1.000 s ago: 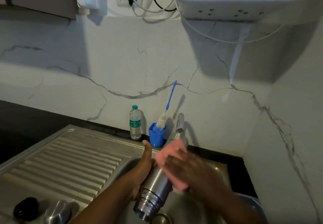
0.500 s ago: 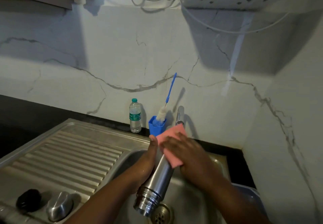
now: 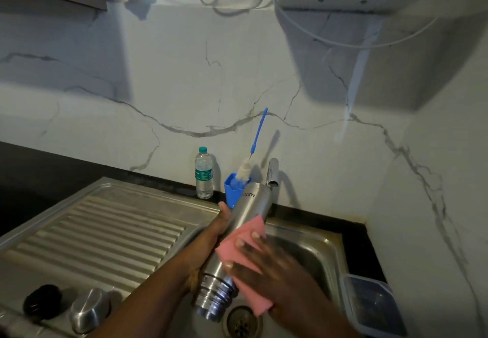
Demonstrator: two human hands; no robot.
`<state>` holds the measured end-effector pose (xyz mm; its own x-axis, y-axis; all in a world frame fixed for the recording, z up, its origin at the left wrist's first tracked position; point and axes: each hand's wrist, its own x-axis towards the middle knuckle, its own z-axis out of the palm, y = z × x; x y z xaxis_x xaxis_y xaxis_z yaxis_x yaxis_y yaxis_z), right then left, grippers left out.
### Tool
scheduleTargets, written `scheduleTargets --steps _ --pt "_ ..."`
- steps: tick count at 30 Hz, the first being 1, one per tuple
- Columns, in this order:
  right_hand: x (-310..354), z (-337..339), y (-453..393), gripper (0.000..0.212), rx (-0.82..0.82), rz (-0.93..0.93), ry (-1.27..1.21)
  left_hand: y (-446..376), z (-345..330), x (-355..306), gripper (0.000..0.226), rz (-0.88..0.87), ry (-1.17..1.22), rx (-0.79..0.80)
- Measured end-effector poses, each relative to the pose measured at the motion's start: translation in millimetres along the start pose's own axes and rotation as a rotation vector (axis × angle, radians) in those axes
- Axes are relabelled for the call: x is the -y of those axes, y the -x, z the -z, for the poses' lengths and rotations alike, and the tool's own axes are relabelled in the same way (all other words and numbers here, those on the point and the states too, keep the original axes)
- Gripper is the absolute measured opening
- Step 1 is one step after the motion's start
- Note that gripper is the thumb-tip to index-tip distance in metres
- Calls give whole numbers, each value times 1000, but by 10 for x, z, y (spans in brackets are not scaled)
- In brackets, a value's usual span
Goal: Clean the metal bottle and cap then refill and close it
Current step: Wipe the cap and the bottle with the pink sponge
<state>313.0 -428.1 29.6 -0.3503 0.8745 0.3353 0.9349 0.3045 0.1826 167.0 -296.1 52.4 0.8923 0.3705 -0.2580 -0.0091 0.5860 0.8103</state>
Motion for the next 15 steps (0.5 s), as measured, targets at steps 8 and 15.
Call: scheduleTargets --steps 8,15 --pt "-444 261 -232 105 -341 -295 -147 15 37 134 83 60 22 -110" --pt "59 -123 -76 96 -174 146 271 -12 54 -42 76 66 254 -55"
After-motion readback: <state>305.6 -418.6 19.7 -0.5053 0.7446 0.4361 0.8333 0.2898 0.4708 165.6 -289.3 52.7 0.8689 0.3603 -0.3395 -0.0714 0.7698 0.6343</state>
